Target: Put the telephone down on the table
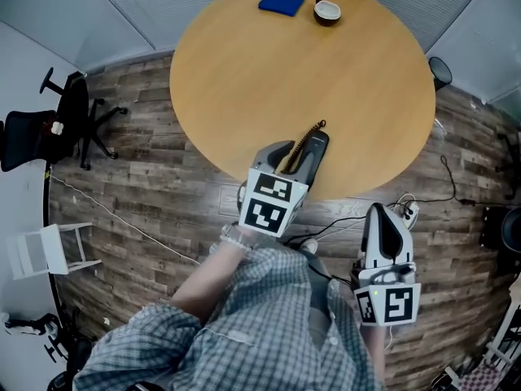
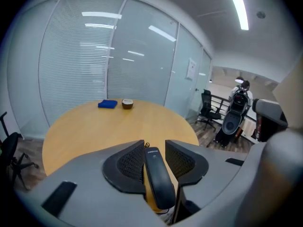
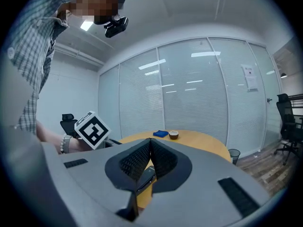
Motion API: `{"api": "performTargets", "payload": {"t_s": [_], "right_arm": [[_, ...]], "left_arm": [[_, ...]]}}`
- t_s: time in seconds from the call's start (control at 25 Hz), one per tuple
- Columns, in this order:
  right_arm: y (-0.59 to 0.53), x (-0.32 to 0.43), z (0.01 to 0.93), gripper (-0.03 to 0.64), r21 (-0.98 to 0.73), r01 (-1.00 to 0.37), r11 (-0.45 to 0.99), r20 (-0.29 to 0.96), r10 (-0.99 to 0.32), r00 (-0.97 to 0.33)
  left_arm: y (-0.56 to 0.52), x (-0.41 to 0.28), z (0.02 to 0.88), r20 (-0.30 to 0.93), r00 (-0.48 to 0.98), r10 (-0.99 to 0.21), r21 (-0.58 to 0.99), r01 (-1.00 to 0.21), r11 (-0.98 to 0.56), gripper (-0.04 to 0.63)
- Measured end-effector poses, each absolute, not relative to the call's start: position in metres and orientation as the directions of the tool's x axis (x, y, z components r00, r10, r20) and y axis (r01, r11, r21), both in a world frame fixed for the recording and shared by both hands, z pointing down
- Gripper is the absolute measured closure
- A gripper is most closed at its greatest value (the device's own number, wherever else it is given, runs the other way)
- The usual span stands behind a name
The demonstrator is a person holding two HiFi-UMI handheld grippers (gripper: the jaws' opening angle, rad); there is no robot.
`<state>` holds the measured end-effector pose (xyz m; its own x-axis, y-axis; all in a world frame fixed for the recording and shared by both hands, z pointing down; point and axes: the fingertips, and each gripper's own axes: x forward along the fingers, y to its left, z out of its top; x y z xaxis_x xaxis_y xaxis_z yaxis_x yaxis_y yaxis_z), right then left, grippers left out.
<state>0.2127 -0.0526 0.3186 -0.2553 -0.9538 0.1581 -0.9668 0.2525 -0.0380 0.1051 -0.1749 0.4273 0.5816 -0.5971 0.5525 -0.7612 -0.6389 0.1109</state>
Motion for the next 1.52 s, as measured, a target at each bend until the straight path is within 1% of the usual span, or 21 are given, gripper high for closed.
{"api": "performTargets", "payload": {"t_s": [0.08, 0.2, 0.4, 0.56, 0.64, 0.84, 0.96, 1.52], "right_arm": [[-0.055, 0.212, 0.31, 0.607, -0.026, -0.966, 0.258, 0.135, -0.957, -0.259], [-0.059, 0.211, 0.302, 0.606, -0.002, -0.964, 0.268, 0.111, -0.958, -0.266], [-0.067, 0.209, 0.293, 0.607, 0.019, -0.958, 0.287, 0.083, -0.955, -0.285], [-0.071, 0.209, 0.284, 0.607, 0.034, -0.954, 0.299, 0.054, -0.953, -0.297], [-0.075, 0.209, 0.281, 0.607, 0.04, -0.95, 0.31, 0.042, -0.95, -0.308], [-0.083, 0.202, 0.277, 0.607, 0.052, -0.939, 0.339, 0.032, -0.941, -0.338], [-0.085, 0.197, 0.275, 0.607, 0.054, -0.934, 0.353, 0.032, -0.935, -0.352], [-0.088, 0.189, 0.281, 0.607, 0.057, -0.926, 0.373, 0.055, -0.927, -0.37]], "left_arm": [[-0.174, 0.098, 0.408, 0.522, 0.588, -0.618, 0.088, -0.758, -0.646, 0.489], [-0.17, 0.09, 0.384, 0.477, 0.595, -0.647, 0.026, -0.745, -0.666, 0.588], [-0.155, 0.088, 0.354, 0.412, 0.668, -0.619, 0.035, -0.691, -0.722, 0.588], [-0.141, 0.079, 0.328, 0.323, 0.675, -0.663, -0.045, -0.689, -0.724, 0.588], [-0.136, 0.076, 0.321, 0.299, 0.673, -0.677, -0.048, -0.698, -0.715, 0.588], [-0.129, 0.075, 0.318, 0.283, 0.701, -0.654, 0.013, -0.685, -0.729, 0.588], [-0.127, 0.077, 0.314, 0.279, 0.71, -0.646, 0.001, -0.673, -0.739, 0.588], [-0.136, 0.07, 0.307, 0.248, 0.676, -0.694, 0.002, -0.717, -0.697, 0.588]]}}
